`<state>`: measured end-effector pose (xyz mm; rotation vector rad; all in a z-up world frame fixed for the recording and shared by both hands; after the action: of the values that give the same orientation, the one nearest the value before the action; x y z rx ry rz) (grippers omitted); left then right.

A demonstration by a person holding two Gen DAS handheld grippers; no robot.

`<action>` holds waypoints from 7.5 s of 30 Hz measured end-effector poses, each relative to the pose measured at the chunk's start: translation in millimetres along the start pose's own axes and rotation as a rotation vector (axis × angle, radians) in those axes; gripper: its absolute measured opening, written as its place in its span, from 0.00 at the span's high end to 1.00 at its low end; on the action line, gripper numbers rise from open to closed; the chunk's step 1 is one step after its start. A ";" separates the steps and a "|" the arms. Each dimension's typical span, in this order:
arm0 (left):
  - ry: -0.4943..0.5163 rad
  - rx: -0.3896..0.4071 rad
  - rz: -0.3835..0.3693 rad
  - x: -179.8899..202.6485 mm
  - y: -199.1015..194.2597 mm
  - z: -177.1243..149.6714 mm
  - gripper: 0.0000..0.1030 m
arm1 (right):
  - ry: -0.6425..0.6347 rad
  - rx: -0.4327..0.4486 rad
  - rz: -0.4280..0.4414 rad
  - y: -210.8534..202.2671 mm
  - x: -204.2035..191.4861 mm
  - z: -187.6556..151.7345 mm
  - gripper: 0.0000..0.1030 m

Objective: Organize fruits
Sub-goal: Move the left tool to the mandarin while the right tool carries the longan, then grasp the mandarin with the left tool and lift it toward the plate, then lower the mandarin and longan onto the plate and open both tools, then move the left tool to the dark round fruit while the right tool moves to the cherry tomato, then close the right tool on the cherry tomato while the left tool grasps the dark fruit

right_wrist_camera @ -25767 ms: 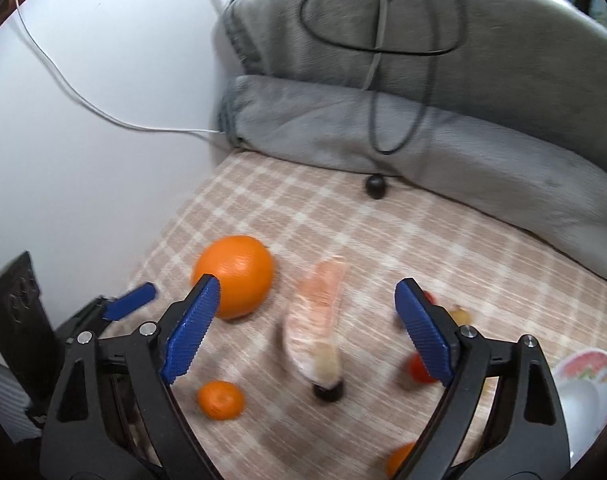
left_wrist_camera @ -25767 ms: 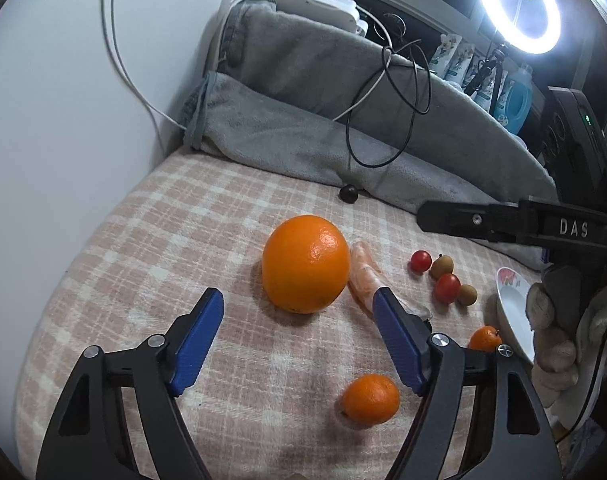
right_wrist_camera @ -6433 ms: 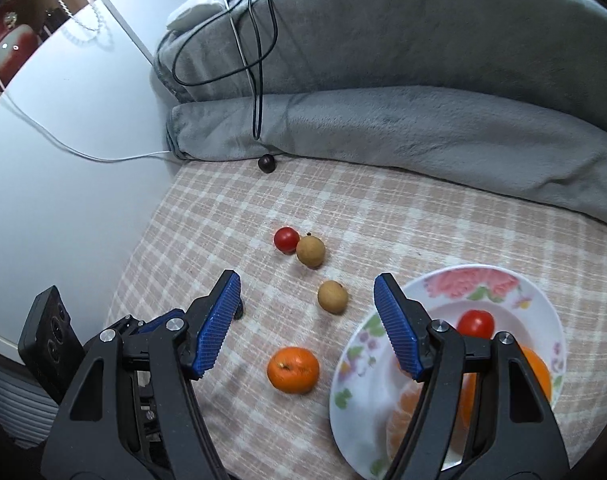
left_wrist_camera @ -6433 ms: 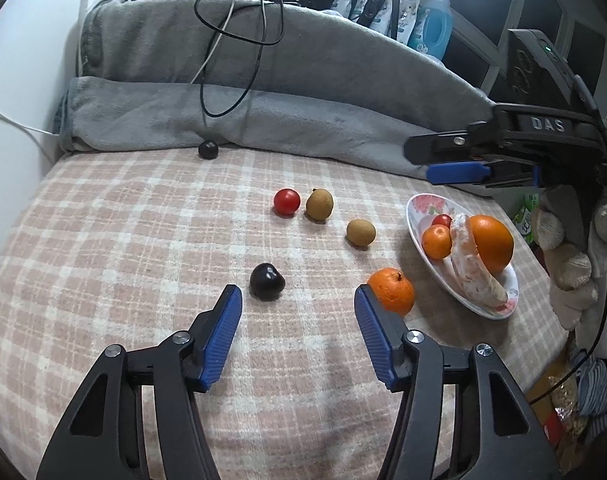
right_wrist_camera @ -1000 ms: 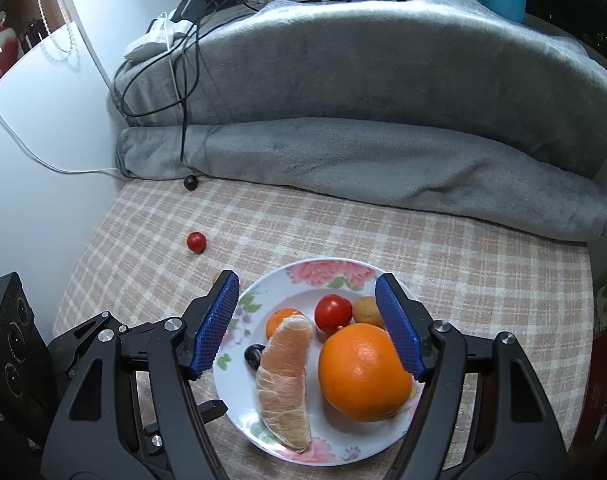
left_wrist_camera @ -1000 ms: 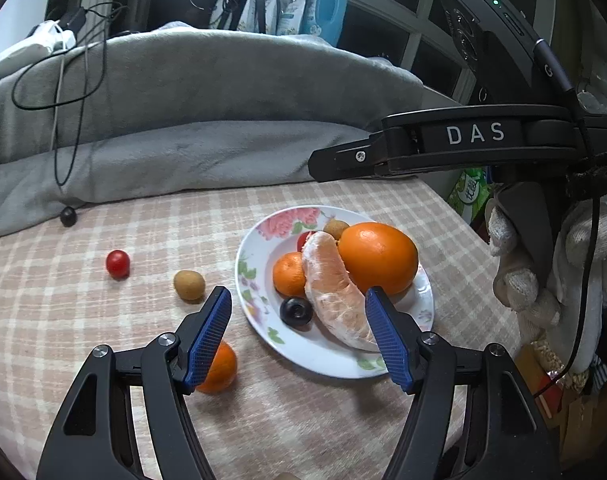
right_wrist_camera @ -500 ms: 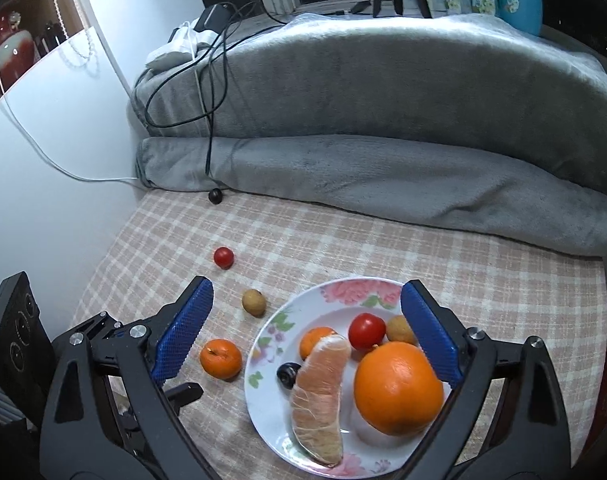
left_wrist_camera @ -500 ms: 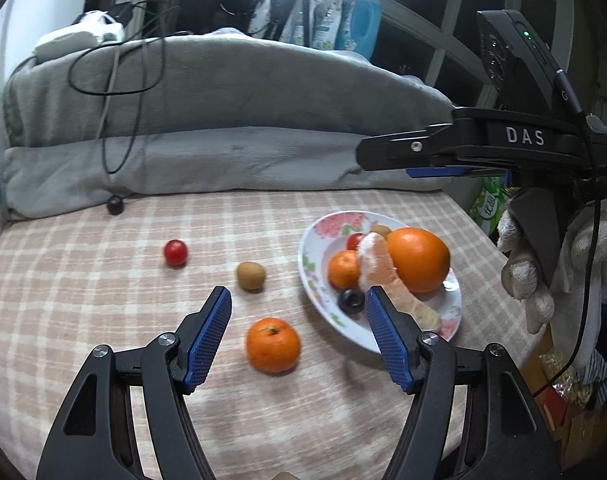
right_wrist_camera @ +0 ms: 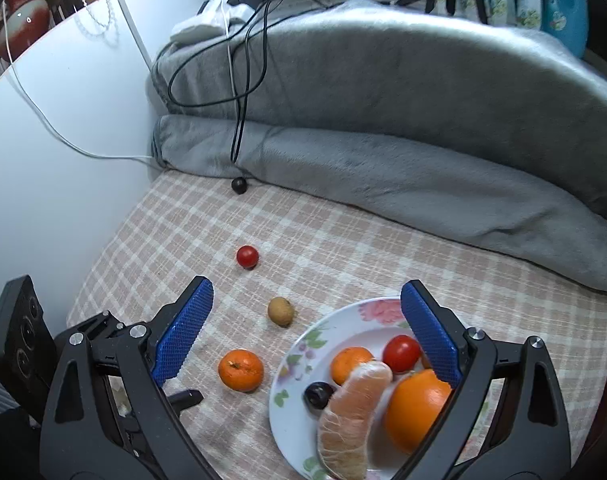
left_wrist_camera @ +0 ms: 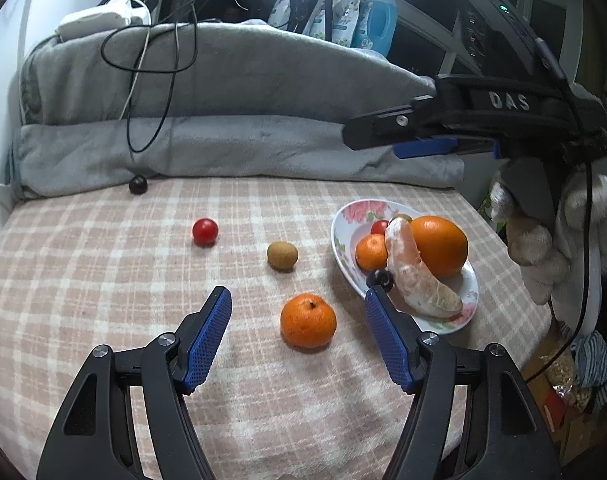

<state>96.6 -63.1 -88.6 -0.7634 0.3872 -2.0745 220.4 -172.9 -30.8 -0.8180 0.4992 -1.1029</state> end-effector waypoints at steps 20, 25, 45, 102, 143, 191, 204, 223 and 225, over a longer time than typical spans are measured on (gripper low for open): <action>-0.033 -0.062 -0.064 -6.0 21.5 -13.7 0.51 | -0.045 -0.232 0.083 71.0 -30.9 -8.7 0.53; -0.029 -0.075 -0.066 -5.7 25.8 -14.6 0.52 | -0.087 -0.261 0.063 81.8 -40.8 -9.8 0.54; -0.031 -0.127 -0.047 -10.0 55.6 -9.3 0.55 | -0.132 -0.340 0.023 112.0 -52.1 -18.7 0.65; 0.048 -0.048 -0.096 23.4 52.6 31.0 0.64 | 0.086 -0.029 -0.025 -40.7 64.4 -74.9 0.74; 0.114 -0.065 -0.109 41.6 71.5 43.0 0.45 | 0.109 -0.010 -0.037 -51.1 67.5 -115.2 0.45; 0.028 0.009 0.170 -117.5 -0.9 86.6 0.26 | -0.046 0.112 -0.009 -9.0 -45.4 -40.6 0.19; -0.028 -0.032 0.133 -172.4 23.5 101.1 0.47 | -0.032 0.025 -0.008 36.6 -72.1 -14.6 0.19; -0.047 -0.118 0.072 -206.2 78.6 113.8 0.59 | -0.100 -0.131 -0.035 107.8 -98.9 3.9 0.51; -0.051 -0.124 0.068 -209.7 82.7 114.1 0.60 | -0.102 -0.140 -0.035 112.3 -100.0 4.5 0.51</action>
<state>313.5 61.7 -123.7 -0.8635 0.5095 -1.9778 249.8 -55.4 -120.0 -1.0035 0.4819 -1.0611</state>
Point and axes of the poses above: each gripper's, at about its wrist camera, not at the fingertips, and y roughly the way its jaws point, x to its right, z to its top, the point moved 3 cm from there along y, roughly the way its jaws point, and after that the axes turned 13 degrees about -z, right-handed, at the moved point
